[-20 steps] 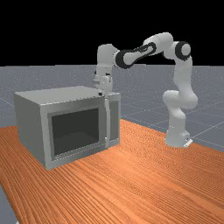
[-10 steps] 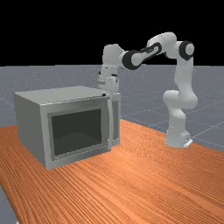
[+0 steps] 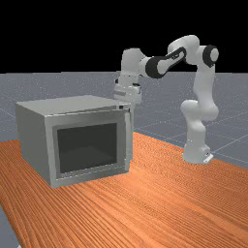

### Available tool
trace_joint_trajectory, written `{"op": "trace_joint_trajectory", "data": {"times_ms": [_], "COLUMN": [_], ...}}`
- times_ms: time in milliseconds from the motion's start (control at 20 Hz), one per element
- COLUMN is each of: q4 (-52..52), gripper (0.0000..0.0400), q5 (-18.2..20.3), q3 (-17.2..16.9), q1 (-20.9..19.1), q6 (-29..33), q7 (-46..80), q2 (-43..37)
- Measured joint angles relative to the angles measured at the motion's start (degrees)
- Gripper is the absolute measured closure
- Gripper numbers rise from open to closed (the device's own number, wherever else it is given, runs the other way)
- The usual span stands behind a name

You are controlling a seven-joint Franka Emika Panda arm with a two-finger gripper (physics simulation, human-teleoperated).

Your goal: Open the microwave

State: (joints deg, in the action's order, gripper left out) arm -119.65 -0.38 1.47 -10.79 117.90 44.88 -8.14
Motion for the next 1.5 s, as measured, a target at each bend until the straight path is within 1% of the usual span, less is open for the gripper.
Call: {"op": "trace_joint_trajectory", "data": {"times_ms": [150,400,450,500,550,600,650,700,750,800,850,900,950,1000,1050,1100,1150,1250,1400,1500], "q4": [-0.4,1.2,2.3,3.7,4.9,6.3,7.8,8.7,9.5,9.9,10.2,10.1,9.2,8.2,7.6,7.2,7.0,6.8,6.8,7.0], "gripper": [0.0,0.0,0.0009,0.0,0.0003,0.0016,0.0005,0.0024,0.0015,0.002,0.0002,0.0,0.0138,0.0241,0.0303,0.0341,0.0364,0.0387,0.0397,0.0399], "q5": [0.2,0.6,0.4,0.2,0.0,-0.1,-0.4,-0.5,-0.7,-0.6,-0.6,-0.5,0.1,0.7,1.2,1.6,1.9,2.1,2.3,1.9], "q3": [2.8,6.4,7.0,7.6,8.1,8.5,8.8,9.0,9.1,9.3,9.4,9.5,9.5,9.4,9.3,9.2,8.9,8.1,5.5,3.8], "q1": [-0.4,-0.9,-0.8,-0.6,-0.3,0.2,0.7,1.1,1.4,1.6,1.7,1.7,1.5,1.4,1.4,1.4,1.4,1.0,-1.0,-2.7], "q6": [1.2,1.3,1.1,0.8,0.4,0.0,-0.1,-0.3,-0.2,-0.3,-0.6,-1.0,-1.4,-1.7,-2.3,-3.7,-4.9,-6.2,-6.5,-6.0], "q7": [0.0,0.5,1.3,2.1,2.7,3.2,3.5,3.8,4.0,4.2,4.4,4.3,4.1,3.9,3.7,3.4,3.2,2.8,2.2,2.3], "q2": [-0.1,1.3,2.3,3.4,4.5,5.7,6.9,7.7,8.4,8.7,8.9,8.7,7.8,6.5,4.5,2.2,0.0,-2.9,-3.2,-1.6]}}
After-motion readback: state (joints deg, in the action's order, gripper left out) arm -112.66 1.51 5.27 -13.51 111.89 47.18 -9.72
